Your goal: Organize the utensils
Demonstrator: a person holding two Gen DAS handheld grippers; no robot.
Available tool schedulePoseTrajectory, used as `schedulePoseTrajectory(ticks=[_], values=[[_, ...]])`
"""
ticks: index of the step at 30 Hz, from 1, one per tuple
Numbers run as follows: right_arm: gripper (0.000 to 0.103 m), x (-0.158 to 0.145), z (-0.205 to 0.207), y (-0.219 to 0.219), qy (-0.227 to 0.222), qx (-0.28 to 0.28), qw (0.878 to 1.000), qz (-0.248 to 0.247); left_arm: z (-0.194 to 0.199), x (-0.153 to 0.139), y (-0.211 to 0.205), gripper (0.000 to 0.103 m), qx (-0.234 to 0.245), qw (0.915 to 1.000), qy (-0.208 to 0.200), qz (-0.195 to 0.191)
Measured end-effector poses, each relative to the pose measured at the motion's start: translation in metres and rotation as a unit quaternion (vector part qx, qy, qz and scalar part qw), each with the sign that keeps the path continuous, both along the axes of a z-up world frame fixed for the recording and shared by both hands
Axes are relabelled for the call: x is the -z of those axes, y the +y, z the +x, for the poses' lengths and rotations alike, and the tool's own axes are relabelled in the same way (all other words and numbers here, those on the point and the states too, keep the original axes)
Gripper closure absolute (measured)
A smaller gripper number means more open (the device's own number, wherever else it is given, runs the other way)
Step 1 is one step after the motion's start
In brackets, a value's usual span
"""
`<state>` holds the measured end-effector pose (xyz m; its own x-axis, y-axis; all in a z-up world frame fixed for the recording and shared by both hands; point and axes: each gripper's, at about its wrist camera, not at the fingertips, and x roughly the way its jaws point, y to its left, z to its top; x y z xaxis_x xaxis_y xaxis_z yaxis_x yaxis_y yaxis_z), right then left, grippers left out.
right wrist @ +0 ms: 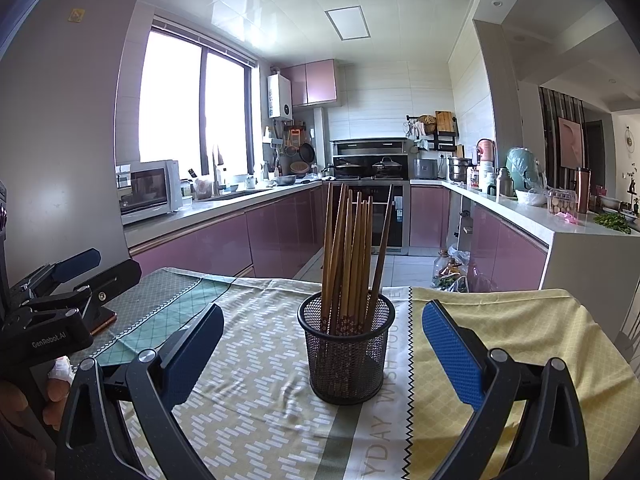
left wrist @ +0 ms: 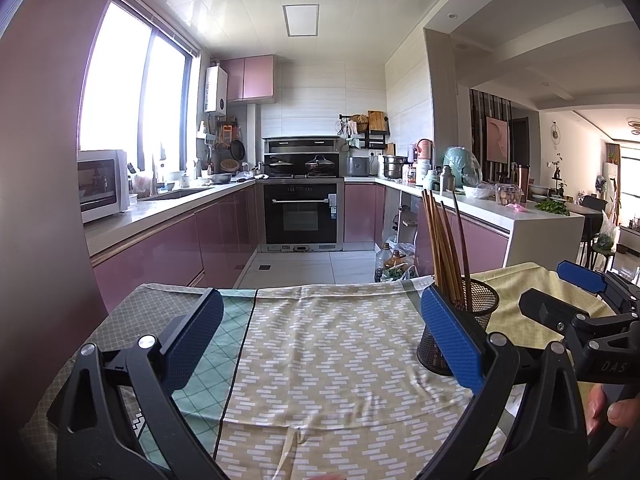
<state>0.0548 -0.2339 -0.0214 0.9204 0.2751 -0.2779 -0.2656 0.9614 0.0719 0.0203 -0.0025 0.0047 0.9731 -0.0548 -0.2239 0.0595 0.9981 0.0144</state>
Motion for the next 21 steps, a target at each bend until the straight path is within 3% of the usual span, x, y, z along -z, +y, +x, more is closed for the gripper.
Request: schedulePoseTrajectory(ticks=[21], values=[[0.007,-0.0006,-0.0009,0.0002,-0.002,0.0,1.0,0.001,-0.0001,-0.0004,0.0002,0.006,0.0,1.0,-0.001,0.001]])
